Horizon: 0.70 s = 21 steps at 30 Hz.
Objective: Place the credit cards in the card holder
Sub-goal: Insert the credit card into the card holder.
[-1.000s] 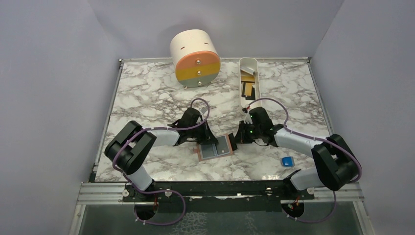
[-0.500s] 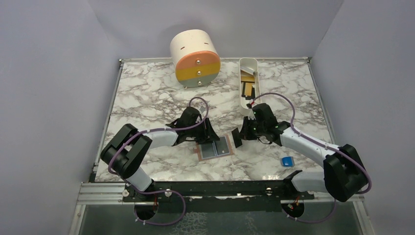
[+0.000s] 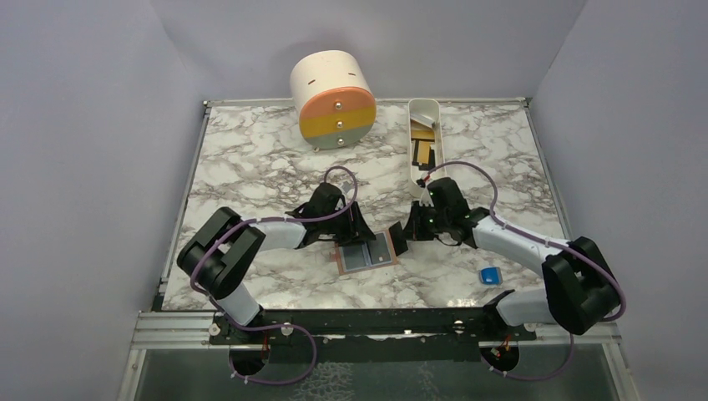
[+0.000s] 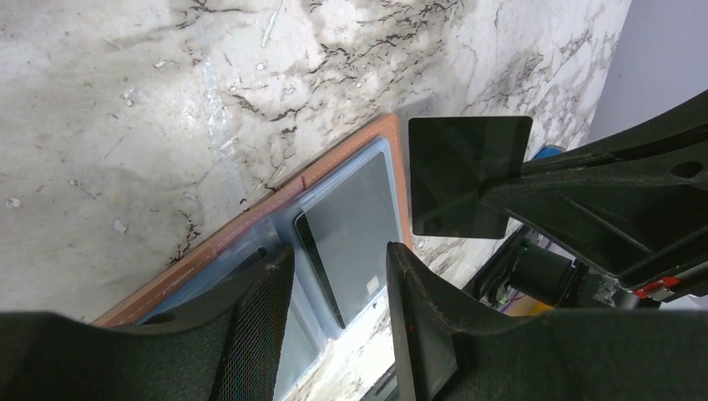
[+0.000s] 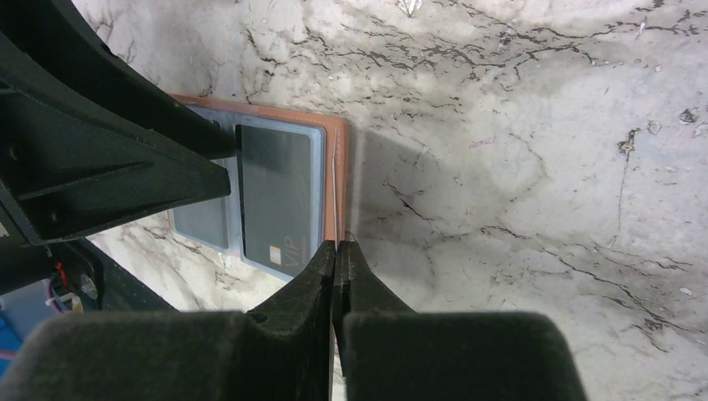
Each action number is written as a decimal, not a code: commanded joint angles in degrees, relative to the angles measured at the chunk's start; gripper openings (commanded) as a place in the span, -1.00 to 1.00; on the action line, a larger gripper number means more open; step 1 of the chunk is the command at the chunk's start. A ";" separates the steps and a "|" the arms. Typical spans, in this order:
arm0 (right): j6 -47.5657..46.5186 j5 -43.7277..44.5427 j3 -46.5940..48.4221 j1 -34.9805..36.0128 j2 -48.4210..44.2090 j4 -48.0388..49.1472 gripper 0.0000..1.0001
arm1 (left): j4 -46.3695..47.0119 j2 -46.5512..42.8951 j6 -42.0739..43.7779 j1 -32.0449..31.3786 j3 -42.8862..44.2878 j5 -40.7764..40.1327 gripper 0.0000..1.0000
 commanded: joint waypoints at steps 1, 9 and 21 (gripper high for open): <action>1.03 -3.07 -1.17 0.11 1.27 4.00 -0.98 | 3.40 1.74 -0.24 0.17 1.03 1.40 -0.06; 1.36 -4.05 -2.98 0.19 3.73 6.64 -0.98 | 4.36 2.00 0.26 0.17 2.63 2.01 -0.07; -0.58 -0.72 0.14 0.11 3.95 3.97 -0.98 | 6.44 1.26 -1.29 -0.06 1.95 3.14 -0.10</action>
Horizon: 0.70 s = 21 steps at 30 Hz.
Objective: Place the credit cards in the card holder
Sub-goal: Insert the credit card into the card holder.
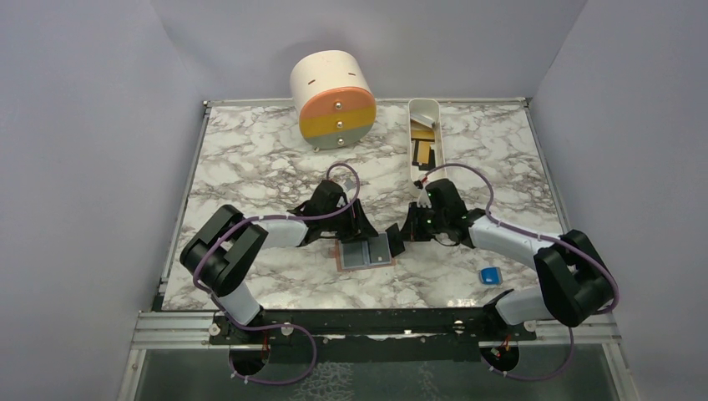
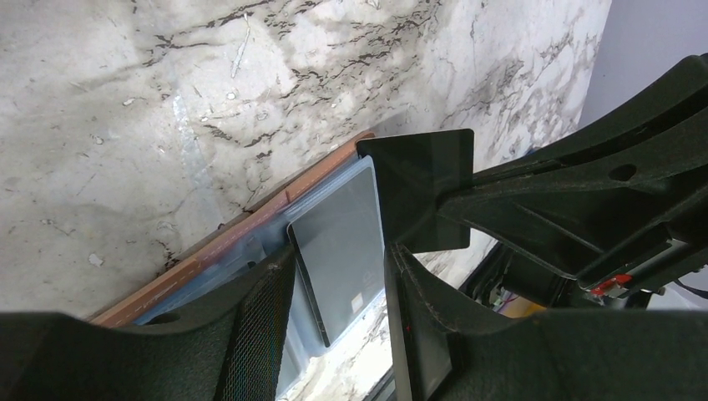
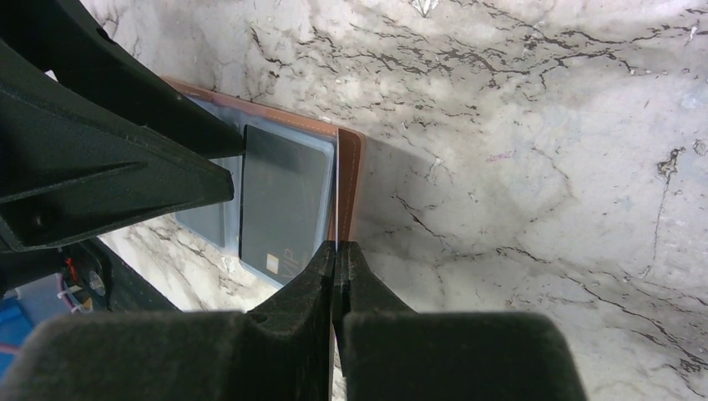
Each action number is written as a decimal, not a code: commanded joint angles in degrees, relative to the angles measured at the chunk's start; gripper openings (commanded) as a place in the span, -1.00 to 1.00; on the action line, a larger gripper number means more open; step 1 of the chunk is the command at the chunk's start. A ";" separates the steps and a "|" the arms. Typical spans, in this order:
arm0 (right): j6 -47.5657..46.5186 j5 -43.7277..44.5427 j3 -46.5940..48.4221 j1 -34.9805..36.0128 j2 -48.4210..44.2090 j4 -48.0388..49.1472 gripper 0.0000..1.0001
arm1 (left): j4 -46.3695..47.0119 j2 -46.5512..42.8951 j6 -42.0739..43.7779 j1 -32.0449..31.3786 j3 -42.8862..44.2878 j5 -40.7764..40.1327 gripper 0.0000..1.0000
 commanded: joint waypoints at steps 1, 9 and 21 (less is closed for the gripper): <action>-1.88 3.83 2.74 0.30 0.50 -3.00 -0.98 | 3.74 -0.57 -1.12 -0.02 0.41 2.03 -0.10; -5.01 10.37 7.13 0.29 -4.85 -11.24 -0.98 | -5.55 -5.03 2.54 0.58 1.35 -2.32 -0.08; 4.39 -5.75 2.30 1.04 -6.37 -0.56 -0.98 | -29.33 -14.32 11.89 1.24 4.30 -13.03 -0.02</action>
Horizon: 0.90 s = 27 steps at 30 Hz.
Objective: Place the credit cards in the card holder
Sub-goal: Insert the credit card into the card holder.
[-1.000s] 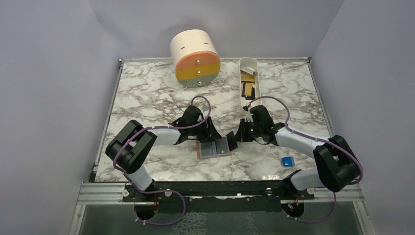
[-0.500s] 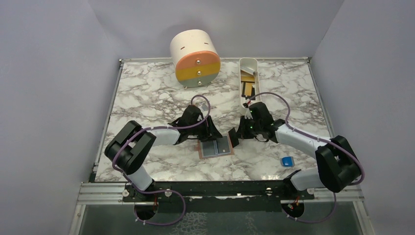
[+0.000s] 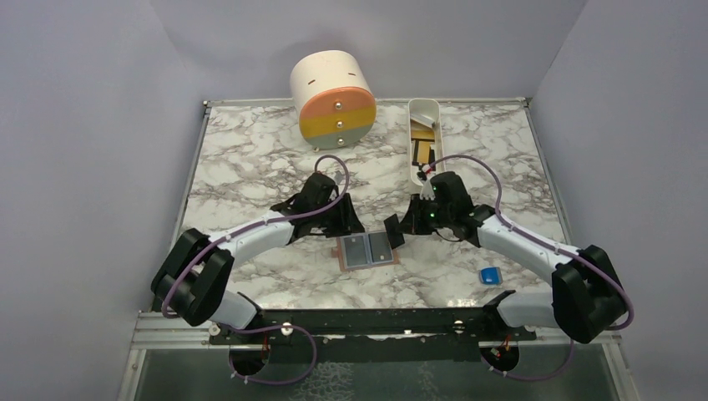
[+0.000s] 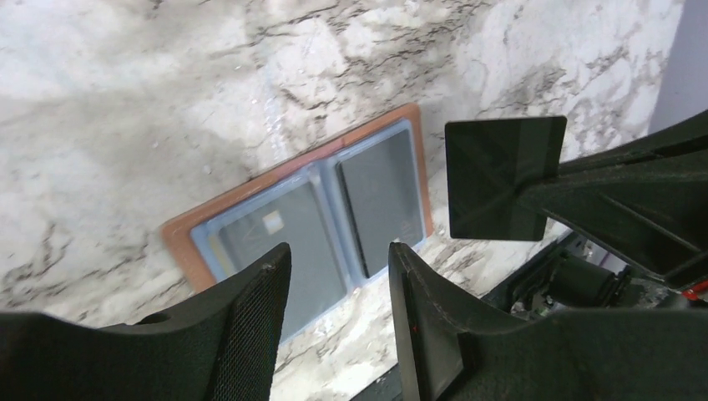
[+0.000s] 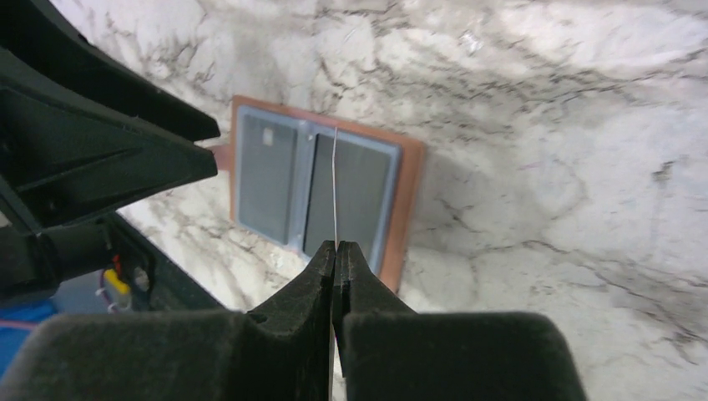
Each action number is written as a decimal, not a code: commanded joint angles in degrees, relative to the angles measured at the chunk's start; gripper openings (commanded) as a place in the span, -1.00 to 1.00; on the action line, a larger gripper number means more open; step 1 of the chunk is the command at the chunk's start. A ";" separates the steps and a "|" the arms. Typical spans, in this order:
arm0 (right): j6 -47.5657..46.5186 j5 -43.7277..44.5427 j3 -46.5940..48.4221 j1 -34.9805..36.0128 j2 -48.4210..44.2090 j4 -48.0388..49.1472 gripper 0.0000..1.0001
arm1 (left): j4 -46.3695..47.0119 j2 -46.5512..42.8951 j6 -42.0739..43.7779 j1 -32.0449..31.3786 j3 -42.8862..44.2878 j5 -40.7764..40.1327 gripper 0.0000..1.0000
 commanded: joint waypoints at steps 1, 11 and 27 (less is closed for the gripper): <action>5.26 -7.93 -2.74 1.16 -0.03 7.16 -0.98 | -11.95 -3.10 5.26 0.16 1.19 -6.15 0.00; 6.58 -12.73 -3.95 2.10 7.29 12.94 -0.98 | -18.23 -2.99 8.50 0.48 0.48 -12.71 0.14; 5.42 -16.65 -3.57 2.20 16.38 17.26 -0.98 | -11.77 1.11 7.32 0.79 -3.37 -7.93 -0.16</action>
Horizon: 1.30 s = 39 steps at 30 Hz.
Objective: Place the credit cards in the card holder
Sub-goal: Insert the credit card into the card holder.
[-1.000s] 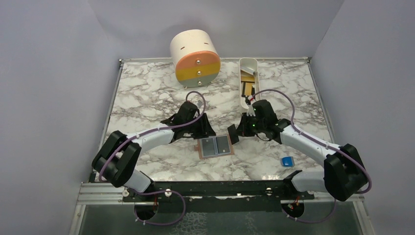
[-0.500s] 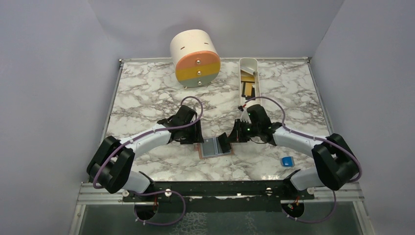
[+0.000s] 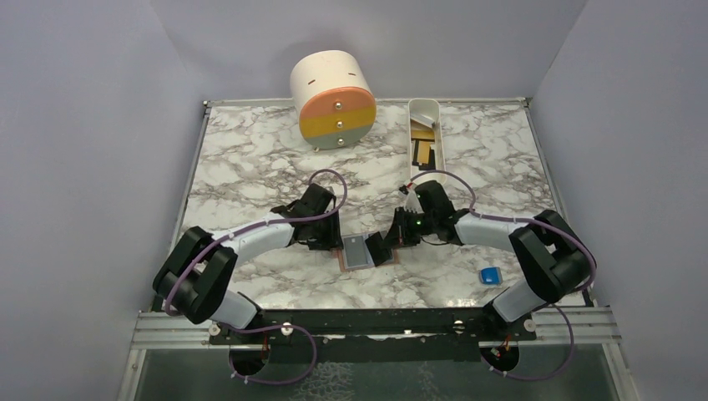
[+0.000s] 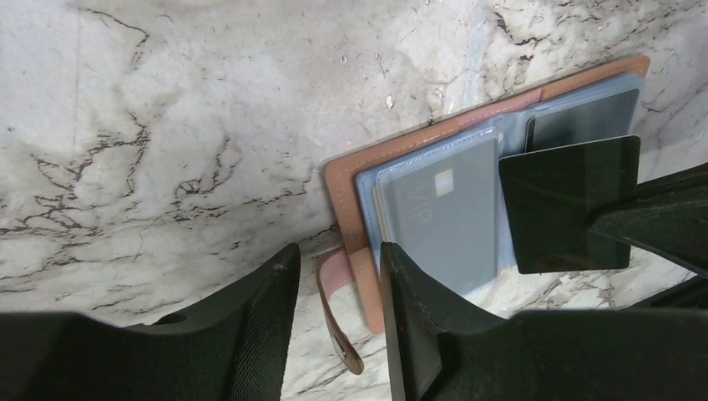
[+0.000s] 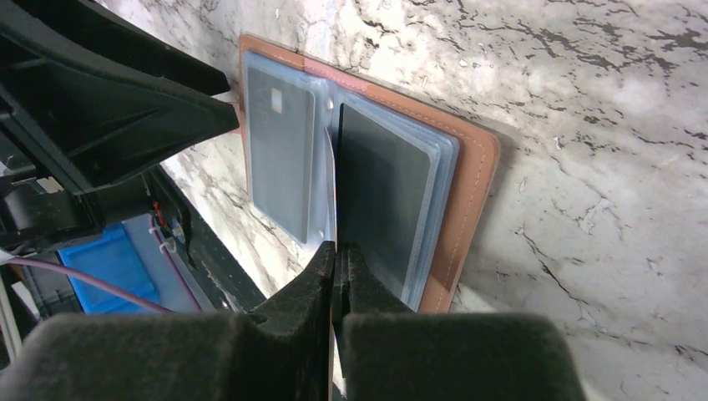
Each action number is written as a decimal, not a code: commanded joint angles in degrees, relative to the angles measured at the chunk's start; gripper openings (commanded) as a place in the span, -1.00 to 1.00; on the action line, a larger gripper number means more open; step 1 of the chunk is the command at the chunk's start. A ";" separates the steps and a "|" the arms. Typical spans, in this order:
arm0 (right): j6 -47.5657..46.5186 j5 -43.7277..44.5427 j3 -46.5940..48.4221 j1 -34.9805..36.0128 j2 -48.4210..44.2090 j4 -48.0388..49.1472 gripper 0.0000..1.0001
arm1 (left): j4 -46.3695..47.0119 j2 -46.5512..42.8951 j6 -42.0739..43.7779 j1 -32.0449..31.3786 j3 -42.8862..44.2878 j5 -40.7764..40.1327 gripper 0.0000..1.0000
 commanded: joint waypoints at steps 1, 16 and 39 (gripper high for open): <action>-0.81 -1.73 -0.31 0.36 1.27 2.47 -0.98 | 2.94 1.47 0.00 0.37 -1.79 1.97 -0.18; -2.05 -1.55 1.33 0.36 -0.38 0.28 -0.98 | 3.25 2.55 0.45 0.53 -1.88 2.78 -0.31; -3.30 -7.00 1.30 0.36 7.43 4.75 -0.98 | 1.60 -2.48 -3.43 3.54 -7.20 9.12 0.00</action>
